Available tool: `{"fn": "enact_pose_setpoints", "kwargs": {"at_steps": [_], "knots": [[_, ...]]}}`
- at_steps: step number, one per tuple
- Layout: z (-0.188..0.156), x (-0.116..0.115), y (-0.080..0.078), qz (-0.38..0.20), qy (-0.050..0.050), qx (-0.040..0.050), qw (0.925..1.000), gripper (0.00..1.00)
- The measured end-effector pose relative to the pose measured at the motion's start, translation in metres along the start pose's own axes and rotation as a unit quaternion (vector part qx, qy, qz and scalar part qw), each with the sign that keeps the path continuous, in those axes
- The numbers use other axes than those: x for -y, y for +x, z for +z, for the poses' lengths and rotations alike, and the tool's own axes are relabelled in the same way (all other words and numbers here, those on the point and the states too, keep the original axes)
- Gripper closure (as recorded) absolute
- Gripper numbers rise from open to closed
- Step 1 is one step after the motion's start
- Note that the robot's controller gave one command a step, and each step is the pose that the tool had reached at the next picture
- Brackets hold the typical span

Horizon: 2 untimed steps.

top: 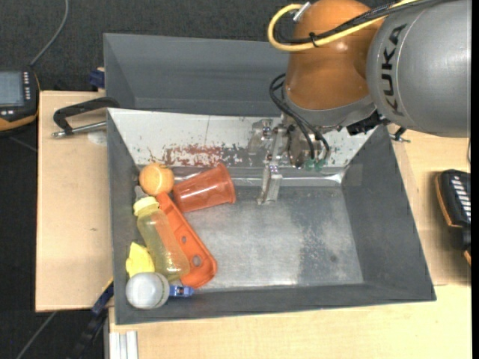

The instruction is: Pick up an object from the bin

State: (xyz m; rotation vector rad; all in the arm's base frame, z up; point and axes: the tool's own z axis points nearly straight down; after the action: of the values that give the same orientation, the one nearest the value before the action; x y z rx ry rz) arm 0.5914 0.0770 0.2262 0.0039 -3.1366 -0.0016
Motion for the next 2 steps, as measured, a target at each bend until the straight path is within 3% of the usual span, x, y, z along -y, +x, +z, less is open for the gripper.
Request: {"fn": "enact_pose_setpoints", "kwargs": {"at_steps": [1,2], "knots": [[-0.005,0.000,-0.001,0.001,0.000,0.0044,1.0000,0.00],[0.054,-0.039,0.026,0.030,-0.001,0.0040,0.9995,0.00]]}}
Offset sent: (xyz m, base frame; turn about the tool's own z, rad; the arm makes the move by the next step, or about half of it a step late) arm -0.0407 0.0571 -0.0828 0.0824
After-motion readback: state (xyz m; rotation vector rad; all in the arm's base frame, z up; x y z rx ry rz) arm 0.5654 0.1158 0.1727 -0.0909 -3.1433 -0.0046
